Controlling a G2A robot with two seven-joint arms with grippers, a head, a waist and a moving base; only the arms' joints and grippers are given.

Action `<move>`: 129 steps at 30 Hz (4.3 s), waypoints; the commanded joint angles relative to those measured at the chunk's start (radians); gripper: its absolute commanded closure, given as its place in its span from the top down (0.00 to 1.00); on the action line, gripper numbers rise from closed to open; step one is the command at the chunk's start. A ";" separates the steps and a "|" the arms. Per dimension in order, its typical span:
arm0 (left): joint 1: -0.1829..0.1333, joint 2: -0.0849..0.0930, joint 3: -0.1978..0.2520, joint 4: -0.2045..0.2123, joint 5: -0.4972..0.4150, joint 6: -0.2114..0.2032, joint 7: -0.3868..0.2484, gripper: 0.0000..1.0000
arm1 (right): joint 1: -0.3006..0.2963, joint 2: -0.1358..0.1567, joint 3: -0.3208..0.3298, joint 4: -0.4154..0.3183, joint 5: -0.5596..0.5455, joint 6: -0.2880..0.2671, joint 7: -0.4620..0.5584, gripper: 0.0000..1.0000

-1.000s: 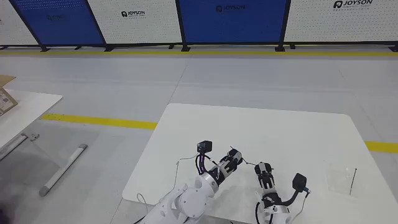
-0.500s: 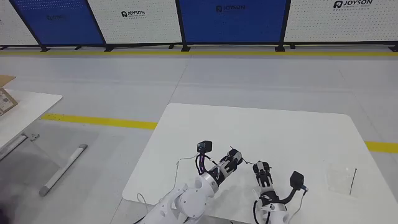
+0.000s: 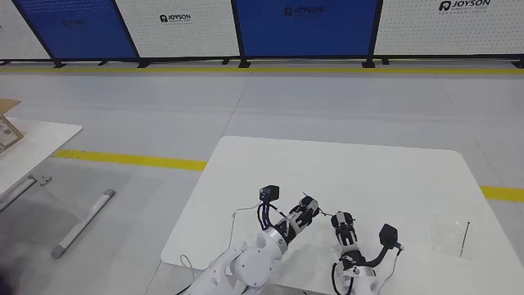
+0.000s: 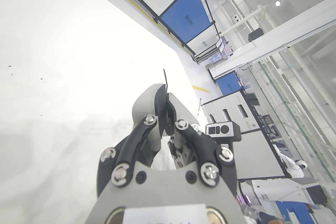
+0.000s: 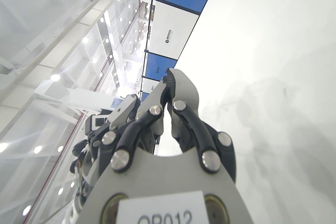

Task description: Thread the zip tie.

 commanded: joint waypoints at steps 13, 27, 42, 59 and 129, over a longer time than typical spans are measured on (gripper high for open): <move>0.000 0.000 0.000 0.000 0.000 0.000 0.000 0.00 | -0.030 -0.001 0.029 -0.022 -0.003 -0.019 -0.020 0.00; 0.029 -0.003 -0.023 -0.025 -0.122 0.022 0.003 0.00 | -0.030 -0.001 0.029 -0.022 -0.003 -0.019 -0.020 0.00; 0.029 -0.003 -0.023 -0.025 -0.122 0.022 0.003 0.00 | -0.022 -0.001 0.041 -0.035 0.004 0.004 0.057 0.00; 0.029 -0.003 -0.023 -0.025 -0.122 0.022 0.003 0.00 | -0.015 -0.008 0.040 -0.029 0.004 0.005 0.060 0.00; 0.029 -0.003 -0.023 -0.025 -0.122 0.022 0.003 0.00 | -0.007 -0.032 0.025 -0.025 -0.068 0.057 0.035 0.00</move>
